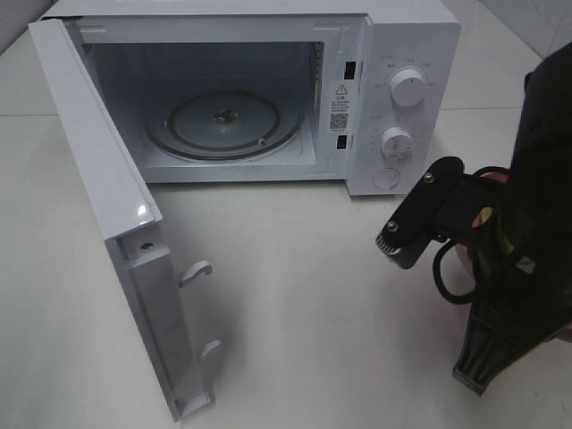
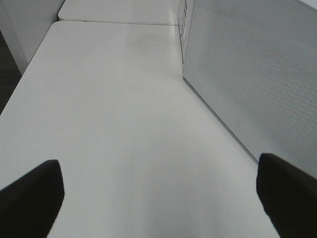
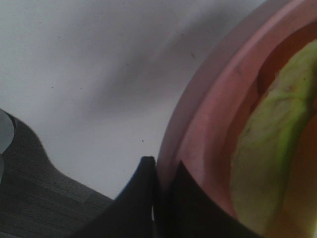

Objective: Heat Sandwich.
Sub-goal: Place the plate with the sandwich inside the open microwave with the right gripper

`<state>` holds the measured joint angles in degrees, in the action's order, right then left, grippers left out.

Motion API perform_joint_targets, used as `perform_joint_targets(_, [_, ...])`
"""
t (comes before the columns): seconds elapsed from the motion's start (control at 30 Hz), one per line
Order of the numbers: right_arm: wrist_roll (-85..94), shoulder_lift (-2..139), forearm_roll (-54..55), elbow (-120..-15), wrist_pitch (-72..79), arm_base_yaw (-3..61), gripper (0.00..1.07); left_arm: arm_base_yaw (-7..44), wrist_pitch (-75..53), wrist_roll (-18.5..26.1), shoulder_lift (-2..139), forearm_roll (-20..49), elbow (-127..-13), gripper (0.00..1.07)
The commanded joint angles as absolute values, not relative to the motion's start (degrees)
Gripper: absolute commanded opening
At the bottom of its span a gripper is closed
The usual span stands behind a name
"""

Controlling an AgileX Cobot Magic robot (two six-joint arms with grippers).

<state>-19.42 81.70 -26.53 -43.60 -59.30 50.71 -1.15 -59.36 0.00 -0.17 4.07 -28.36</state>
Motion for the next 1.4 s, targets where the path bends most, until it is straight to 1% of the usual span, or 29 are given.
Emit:
perform_joint_targets(0.03, [-17.6, 81.4, -28.0, -43.4, -60.4, 53.7, 0.02, -1.3, -58.8, 0.0, -1.8, 4.1, -28.2, 1.03])
perform_joint_targets(0.07, [-17.6, 81.4, -28.0, -43.4, -60.4, 53.7, 0.02, -1.3, -58.8, 0.0, -1.8, 4.1, -28.2, 1.03])
perform_joint_targets(0.33, [-12.0, 81.4, -28.1, -43.4, -59.8, 59.8, 0.02, -1.3, -58.8, 0.0, -1.8, 4.1, -28.2, 1.03])
perform_joint_targets(0.77, [-5.6, 81.4, -28.4, -43.4, -54.7, 65.3, 0.02, -1.3, -58.8, 0.0, -1.8, 4.1, -28.2, 1.03])
perform_joint_targets(0.97, [0.7, 81.4, -28.6, -43.4, -51.9, 65.5, 0.02, -1.3, -58.8, 0.0, -1.8, 4.1, -28.2, 1.03])
perform_joint_targets(1.03, [5.3, 81.4, -29.0, -43.4, -49.9, 65.5, 0.02, -1.3, -58.8, 0.0, -1.8, 4.1, -28.2, 1.03])
perform_joint_targets(1.27, [12.1, 81.4, -31.9, -43.4, -45.7, 65.5, 0.02, -1.3, -58.8, 0.0, -1.8, 4.1, -28.2, 1.03])
perform_joint_targets(1.4, [20.4, 81.4, -33.7, -43.4, -43.8, 64.5, 0.02, -1.3, -58.8, 0.0, -1.8, 4.1, -28.2, 1.03])
